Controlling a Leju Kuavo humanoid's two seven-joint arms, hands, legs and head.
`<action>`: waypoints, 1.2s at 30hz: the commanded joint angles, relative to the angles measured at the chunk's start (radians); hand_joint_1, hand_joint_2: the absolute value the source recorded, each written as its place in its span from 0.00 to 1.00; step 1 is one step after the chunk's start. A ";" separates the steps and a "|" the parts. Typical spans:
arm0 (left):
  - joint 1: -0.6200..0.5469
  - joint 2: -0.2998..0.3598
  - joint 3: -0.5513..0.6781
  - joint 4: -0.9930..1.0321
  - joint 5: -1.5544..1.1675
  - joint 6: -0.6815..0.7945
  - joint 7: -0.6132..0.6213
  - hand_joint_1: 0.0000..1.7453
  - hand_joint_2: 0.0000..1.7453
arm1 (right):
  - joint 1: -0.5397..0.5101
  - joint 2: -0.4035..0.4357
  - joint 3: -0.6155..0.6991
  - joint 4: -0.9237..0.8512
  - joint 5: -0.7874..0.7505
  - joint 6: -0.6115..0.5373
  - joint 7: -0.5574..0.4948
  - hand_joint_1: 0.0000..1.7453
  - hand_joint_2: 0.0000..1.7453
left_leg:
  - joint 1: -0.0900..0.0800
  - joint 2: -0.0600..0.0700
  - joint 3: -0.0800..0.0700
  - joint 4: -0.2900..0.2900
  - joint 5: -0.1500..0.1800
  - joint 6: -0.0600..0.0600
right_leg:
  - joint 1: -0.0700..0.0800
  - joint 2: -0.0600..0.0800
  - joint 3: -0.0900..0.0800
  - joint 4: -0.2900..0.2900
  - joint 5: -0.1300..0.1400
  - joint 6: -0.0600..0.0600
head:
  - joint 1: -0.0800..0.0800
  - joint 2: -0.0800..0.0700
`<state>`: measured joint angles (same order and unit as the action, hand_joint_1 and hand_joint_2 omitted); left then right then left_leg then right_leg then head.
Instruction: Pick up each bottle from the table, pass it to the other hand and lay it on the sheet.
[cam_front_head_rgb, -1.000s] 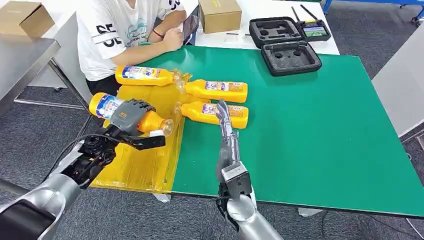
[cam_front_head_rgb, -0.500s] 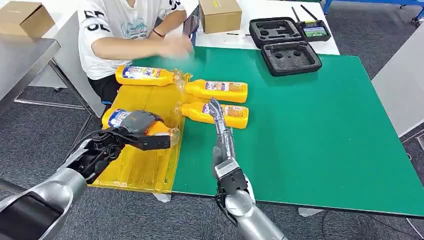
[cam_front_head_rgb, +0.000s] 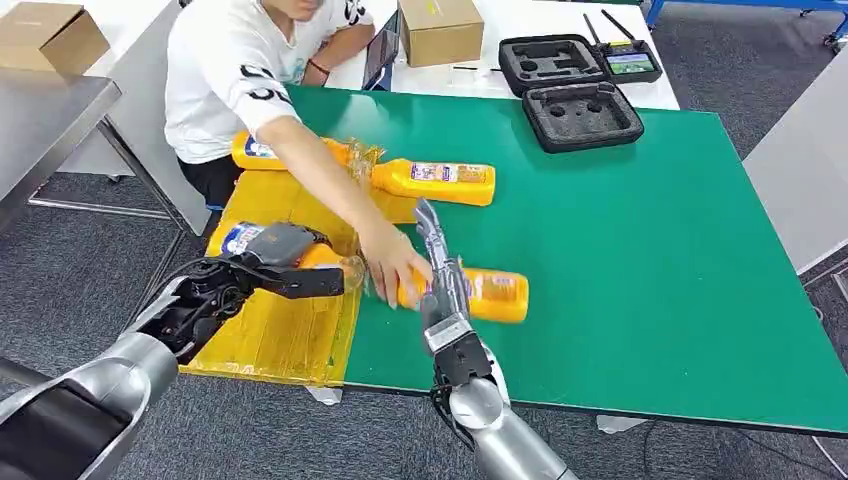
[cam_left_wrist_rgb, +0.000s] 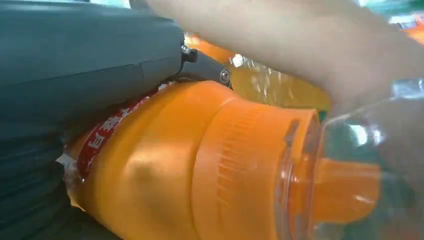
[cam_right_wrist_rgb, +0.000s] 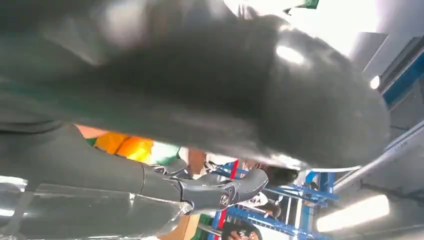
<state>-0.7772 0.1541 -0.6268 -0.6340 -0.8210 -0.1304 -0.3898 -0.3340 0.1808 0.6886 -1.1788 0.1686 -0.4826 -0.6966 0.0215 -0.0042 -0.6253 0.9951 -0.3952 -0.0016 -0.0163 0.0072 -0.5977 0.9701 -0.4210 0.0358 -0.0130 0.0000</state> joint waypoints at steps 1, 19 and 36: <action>-0.043 -0.041 0.022 0.111 0.078 -0.085 0.009 1.00 1.00 | -0.063 -0.011 0.021 0.095 -0.004 0.017 -0.002 0.00 0.00 | 0.000 0.000 0.004 0.001 -0.002 0.001 | 0.001 -0.001 0.005 0.000 -0.002 -0.001 | 0.000 0.000; 0.001 0.011 -0.052 0.212 -0.008 -0.009 0.140 1.00 1.00 | -0.082 0.023 0.014 0.154 -0.023 0.104 -0.002 0.00 0.00 | 0.000 0.003 0.005 -0.001 -0.002 0.001 | 0.000 0.002 0.005 -0.001 -0.001 -0.001 | 0.000 0.000; -0.016 0.022 0.036 0.221 0.147 -0.297 0.018 0.00 0.00 | -0.091 0.024 0.033 0.181 -0.027 0.096 -0.002 0.00 0.00 | 0.000 0.003 0.012 -0.001 -0.003 0.002 | 0.001 0.001 0.013 -0.001 -0.002 -0.002 | 0.000 0.000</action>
<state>-0.7902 0.1663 -0.6321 -0.4745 -0.7656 -0.2523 -0.3060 -0.3837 0.2171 0.6924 -1.0685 0.1492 -0.3876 -0.6966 0.0217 -0.0045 -0.6198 0.9946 -0.3953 -0.0018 -0.0160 0.0070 -0.5914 0.9703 -0.4210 0.0358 -0.0130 0.0000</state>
